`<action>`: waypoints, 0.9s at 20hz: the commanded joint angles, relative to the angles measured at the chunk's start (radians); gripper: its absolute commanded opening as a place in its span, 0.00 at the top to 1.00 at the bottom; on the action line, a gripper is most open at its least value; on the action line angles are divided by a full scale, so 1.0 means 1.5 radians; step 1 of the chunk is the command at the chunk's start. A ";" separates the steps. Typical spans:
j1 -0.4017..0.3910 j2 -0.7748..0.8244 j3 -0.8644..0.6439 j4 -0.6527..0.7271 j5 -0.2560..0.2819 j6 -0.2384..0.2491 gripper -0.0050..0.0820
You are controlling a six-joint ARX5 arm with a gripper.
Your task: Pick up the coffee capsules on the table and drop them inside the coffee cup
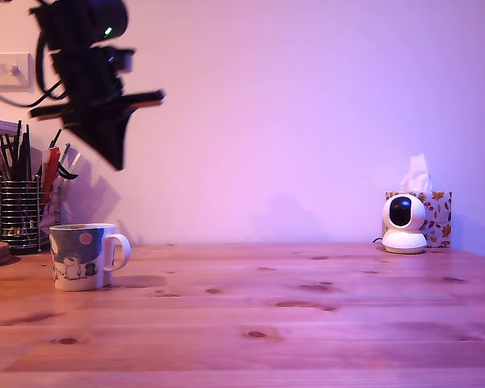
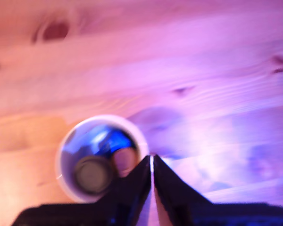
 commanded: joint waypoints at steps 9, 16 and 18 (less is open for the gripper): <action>-0.018 -0.258 -0.261 0.165 0.010 0.003 0.96; -0.030 -0.536 -0.499 0.266 0.026 0.002 0.96; -0.035 -0.625 -0.562 0.276 0.026 0.002 0.96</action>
